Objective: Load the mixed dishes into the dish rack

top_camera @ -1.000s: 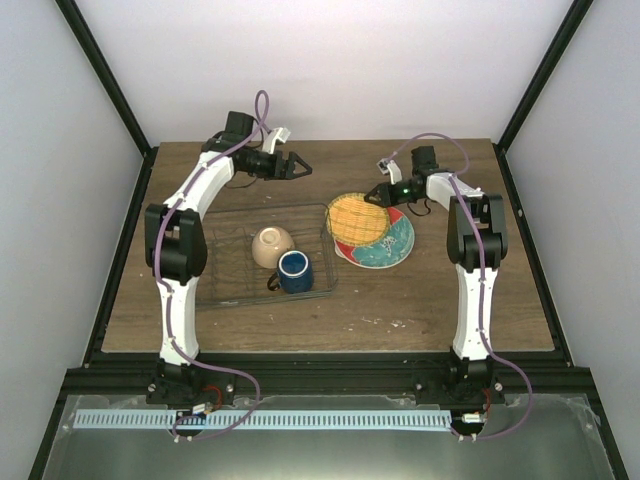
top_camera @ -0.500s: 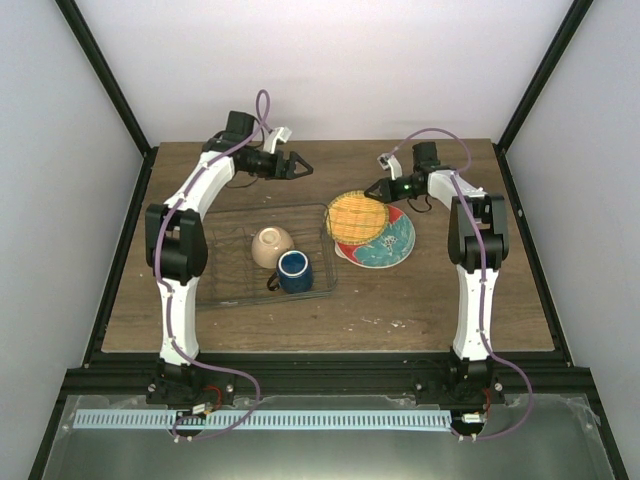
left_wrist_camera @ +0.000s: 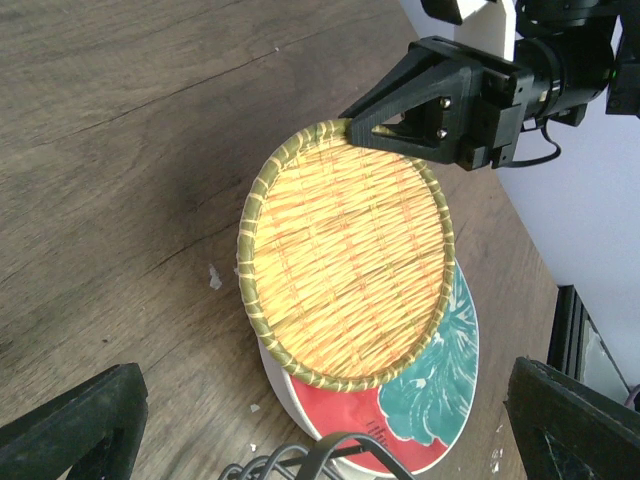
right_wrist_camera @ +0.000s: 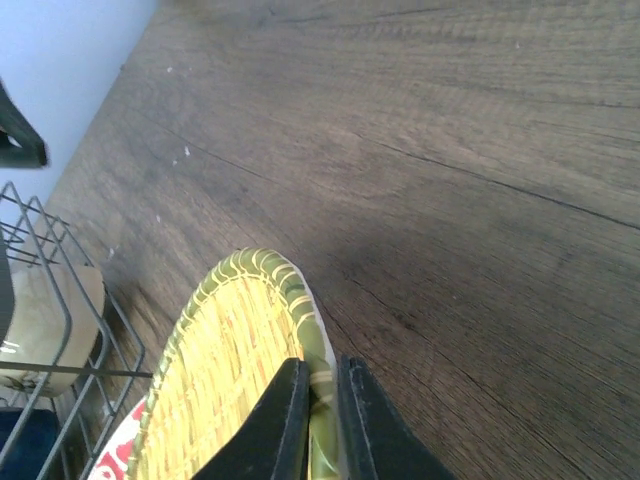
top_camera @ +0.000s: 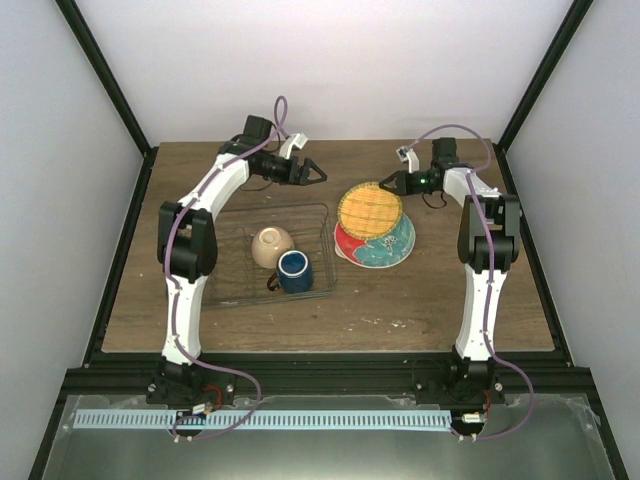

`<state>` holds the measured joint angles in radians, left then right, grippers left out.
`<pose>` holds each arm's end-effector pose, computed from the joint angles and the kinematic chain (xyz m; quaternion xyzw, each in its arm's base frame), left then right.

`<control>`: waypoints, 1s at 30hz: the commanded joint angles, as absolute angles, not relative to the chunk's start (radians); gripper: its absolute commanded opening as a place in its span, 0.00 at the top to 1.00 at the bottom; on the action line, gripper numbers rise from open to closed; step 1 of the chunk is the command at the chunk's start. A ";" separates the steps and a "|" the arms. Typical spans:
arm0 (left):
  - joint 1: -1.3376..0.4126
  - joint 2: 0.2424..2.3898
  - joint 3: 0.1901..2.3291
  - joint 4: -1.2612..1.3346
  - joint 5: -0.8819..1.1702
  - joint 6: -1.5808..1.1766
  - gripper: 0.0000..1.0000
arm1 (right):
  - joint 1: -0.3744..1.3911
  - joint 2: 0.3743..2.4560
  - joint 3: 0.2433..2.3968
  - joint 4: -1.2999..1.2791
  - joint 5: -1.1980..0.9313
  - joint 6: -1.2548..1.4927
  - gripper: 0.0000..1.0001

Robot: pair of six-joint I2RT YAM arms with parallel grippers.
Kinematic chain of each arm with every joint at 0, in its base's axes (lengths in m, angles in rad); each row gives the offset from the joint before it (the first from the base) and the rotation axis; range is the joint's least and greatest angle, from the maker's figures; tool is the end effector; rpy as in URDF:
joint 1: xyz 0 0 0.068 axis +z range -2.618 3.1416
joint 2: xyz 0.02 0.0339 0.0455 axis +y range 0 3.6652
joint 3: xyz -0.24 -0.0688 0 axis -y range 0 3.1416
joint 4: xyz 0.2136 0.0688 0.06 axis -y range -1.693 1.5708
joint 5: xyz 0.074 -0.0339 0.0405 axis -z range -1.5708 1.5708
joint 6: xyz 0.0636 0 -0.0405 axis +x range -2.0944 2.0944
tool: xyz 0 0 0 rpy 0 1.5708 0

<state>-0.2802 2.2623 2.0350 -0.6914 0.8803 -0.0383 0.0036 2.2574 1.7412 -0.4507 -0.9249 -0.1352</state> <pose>0.4325 -0.1755 0.2177 0.2389 0.8343 -0.4445 0.2221 0.4511 0.0524 0.1534 -0.1916 0.8432 0.4075 0.2936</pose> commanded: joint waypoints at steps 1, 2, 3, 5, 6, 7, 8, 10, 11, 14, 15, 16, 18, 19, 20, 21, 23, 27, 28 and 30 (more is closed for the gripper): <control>-0.284 2.303 2.060 -0.655 0.927 -0.038 0.00 | -0.003 2.209 1.811 -0.391 -1.004 -0.069 0.96; -0.285 2.310 2.059 -0.645 0.933 -0.044 0.00 | -0.003 2.211 1.818 -0.380 -1.017 -0.057 0.96; -0.286 2.317 2.058 -0.634 0.942 -0.050 0.00 | -0.003 2.213 1.826 -0.369 -1.030 -0.041 0.96; -0.289 2.328 2.050 -0.597 0.964 -0.068 0.00 | -0.003 2.213 1.835 -0.339 -1.055 -0.009 0.96; -0.292 2.333 2.047 -0.578 0.973 -0.078 0.00 | -0.003 2.212 1.837 -0.320 -1.069 0.010 0.96; -0.295 2.342 2.047 -0.558 0.980 -0.088 0.00 | -0.003 2.212 1.840 -0.300 -1.082 0.026 0.96; -0.298 2.349 2.050 -0.546 0.987 -0.096 0.00 | -0.003 2.212 1.843 -0.283 -1.095 0.045 0.96; -0.305 2.363 2.059 -0.524 0.995 -0.107 0.00 | -0.003 2.215 1.850 -0.254 -1.125 0.077 0.96; -0.308 2.368 2.061 -0.514 1.000 -0.112 0.00 | -0.003 2.217 1.855 -0.242 -1.135 0.091 0.96; -0.316 2.378 2.057 -0.474 1.012 -0.137 0.00 | -0.003 2.227 1.874 -0.224 -1.170 0.124 0.96; -0.319 2.384 2.056 -0.465 1.014 -0.142 0.00 | -0.003 2.229 1.879 -0.221 -1.177 0.131 0.96; -0.321 2.388 2.056 -0.458 1.014 -0.147 0.00 | -0.002 2.229 1.879 -0.215 -1.187 0.138 0.96; -0.324 2.396 2.056 -0.442 1.020 -0.156 0.00 | -0.002 2.227 1.878 -0.203 -1.195 0.150 0.96; -0.326 2.399 2.056 -0.433 1.024 -0.162 0.00 | -0.002 2.225 1.877 -0.195 -1.202 0.155 0.96; -0.328 2.400 2.054 -0.418 1.031 -0.169 0.00 | -0.002 2.224 1.875 -0.183 -1.208 0.164 0.96; -0.329 2.402 2.054 -0.411 1.036 -0.176 0.01 | -0.002 2.226 1.875 -0.174 -1.213 0.172 0.95; -0.332 2.404 2.054 -0.382 1.051 -0.195 0.02 | 0.001 2.230 1.876 -0.162 -1.219 0.184 0.95; -0.337 2.407 2.056 -0.345 1.081 -0.225 0.06 | 0.011 2.236 1.874 -0.130 -1.233 0.213 0.95; -0.340 2.410 2.056 -0.342 1.086 -0.228 0.07 | 0.015 2.237 1.871 -0.114 -1.239 0.224 0.95; -0.344 2.416 2.058 -0.347 1.095 -0.227 0.10 | 0.020 2.235 1.864 -0.066 -1.260 0.262 0.95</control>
